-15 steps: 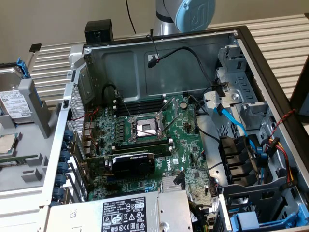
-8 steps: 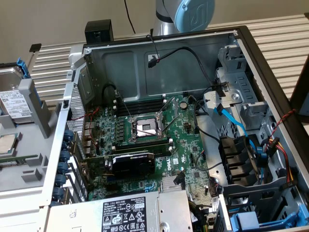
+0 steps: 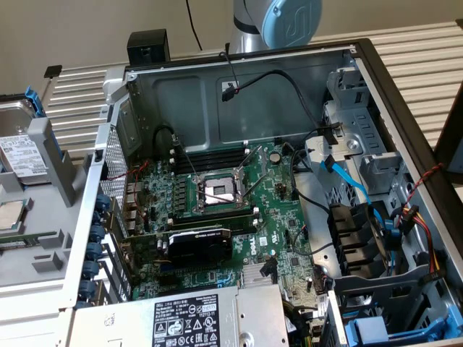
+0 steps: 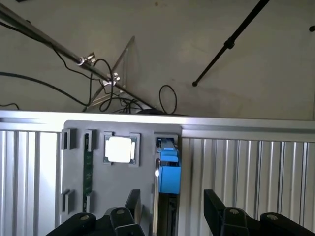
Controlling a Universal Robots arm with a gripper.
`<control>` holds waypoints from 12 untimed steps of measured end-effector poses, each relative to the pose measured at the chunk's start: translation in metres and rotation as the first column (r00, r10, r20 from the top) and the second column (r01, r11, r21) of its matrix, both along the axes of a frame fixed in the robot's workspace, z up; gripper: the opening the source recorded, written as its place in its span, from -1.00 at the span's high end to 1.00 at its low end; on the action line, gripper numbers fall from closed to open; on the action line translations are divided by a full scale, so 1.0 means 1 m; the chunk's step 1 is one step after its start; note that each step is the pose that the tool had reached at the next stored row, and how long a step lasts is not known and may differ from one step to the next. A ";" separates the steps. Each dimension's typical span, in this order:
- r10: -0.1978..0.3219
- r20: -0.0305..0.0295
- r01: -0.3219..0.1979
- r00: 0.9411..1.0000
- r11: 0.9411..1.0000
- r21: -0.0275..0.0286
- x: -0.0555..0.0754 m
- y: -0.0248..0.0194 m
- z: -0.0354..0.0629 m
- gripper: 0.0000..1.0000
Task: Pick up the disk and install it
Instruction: 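Pick up the disk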
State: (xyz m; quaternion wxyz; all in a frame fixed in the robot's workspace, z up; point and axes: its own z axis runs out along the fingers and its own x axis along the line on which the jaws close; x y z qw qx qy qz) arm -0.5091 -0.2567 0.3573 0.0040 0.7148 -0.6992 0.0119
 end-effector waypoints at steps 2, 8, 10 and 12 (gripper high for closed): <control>0.000 0.000 0.000 1.000 1.000 0.000 0.000 -0.0018 -0.0036 -0.25; 0.000 -0.007 0.000 1.000 1.000 0.005 0.000 -0.0109 -0.0132 -0.25; 0.000 -0.007 0.000 1.000 1.000 0.012 0.001 -0.0125 -0.0162 -0.25; 0.000 -0.007 0.000 1.000 1.000 0.020 0.002 -0.0127 -0.0190 -0.25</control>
